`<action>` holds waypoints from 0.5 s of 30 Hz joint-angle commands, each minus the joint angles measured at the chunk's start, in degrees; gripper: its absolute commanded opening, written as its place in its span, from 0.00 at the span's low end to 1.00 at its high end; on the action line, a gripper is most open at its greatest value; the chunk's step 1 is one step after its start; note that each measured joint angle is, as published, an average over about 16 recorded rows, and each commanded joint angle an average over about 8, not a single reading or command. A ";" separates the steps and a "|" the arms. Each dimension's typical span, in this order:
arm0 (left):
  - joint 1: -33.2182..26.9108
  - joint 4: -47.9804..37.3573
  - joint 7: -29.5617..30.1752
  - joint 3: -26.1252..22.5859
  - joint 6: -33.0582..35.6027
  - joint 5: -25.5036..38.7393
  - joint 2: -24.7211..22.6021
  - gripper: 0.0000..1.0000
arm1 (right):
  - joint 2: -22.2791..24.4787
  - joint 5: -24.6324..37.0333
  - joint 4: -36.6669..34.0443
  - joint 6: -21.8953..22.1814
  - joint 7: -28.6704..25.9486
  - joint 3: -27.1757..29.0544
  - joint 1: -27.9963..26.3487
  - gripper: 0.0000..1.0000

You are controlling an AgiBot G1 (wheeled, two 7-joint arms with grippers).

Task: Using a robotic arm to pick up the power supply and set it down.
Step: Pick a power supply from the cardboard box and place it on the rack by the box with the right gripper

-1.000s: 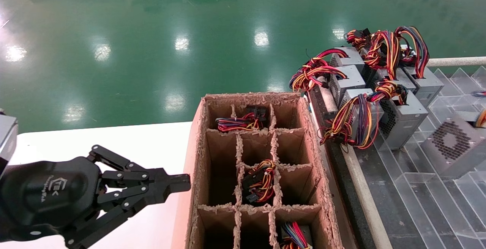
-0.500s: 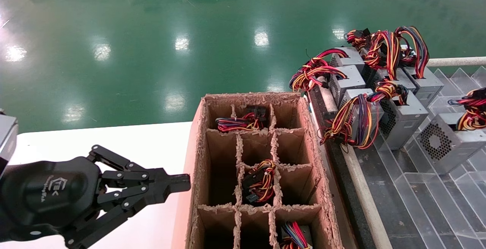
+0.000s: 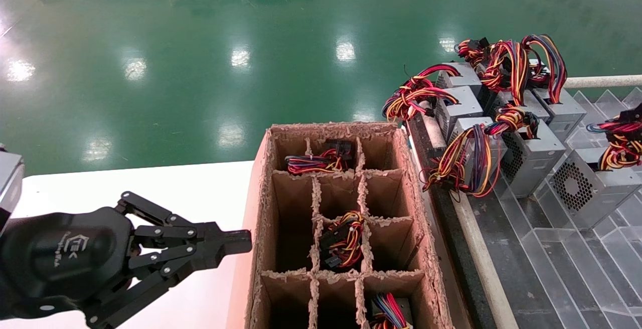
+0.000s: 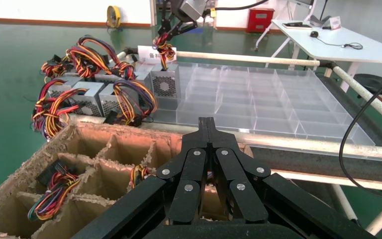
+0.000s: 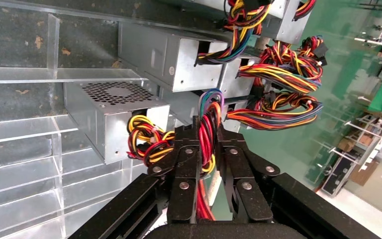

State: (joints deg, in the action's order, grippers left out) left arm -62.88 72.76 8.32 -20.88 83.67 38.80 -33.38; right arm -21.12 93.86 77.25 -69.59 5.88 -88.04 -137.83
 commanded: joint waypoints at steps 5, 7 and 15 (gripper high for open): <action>0.00 0.00 0.00 0.00 0.00 0.00 0.00 0.00 | -0.43 0.63 0.11 -0.15 -0.32 0.20 -0.58 1.00; 0.00 0.00 0.00 0.00 0.00 0.00 0.00 0.00 | -0.49 0.78 0.20 0.14 -0.12 0.44 -0.91 1.00; 0.00 0.00 0.00 -0.01 0.00 -0.01 0.00 0.00 | -0.14 -0.08 0.55 3.07 2.61 2.05 -2.11 1.00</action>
State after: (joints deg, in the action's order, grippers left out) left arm -62.88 72.76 8.31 -20.89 83.66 38.79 -33.38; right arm -21.04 93.03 77.78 -66.47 8.69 -85.89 -139.82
